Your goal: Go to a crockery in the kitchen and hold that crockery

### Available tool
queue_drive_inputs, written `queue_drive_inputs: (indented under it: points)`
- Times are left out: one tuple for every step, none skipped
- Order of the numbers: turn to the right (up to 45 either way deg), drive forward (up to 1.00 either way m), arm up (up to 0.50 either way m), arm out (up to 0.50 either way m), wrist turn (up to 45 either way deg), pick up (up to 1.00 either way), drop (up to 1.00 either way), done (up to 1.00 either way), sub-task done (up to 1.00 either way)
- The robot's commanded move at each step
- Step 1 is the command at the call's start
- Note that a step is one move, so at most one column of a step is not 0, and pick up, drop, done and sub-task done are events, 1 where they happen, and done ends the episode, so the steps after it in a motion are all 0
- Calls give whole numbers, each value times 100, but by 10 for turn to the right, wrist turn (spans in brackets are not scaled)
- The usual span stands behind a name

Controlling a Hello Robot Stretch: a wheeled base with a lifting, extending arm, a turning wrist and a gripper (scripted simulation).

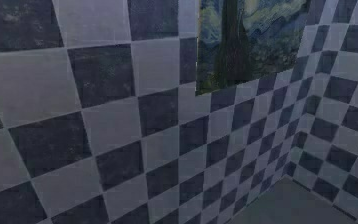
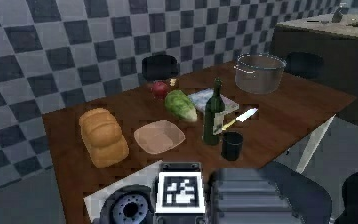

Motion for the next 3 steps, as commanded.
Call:
queue_drive_inputs:
  points:
    - [0,0,0,32,0,0,0,0,0]
    - [0,0,0,0,450,0,0,0,0]
    - [0,0,0,0,450,0,0,0,0]
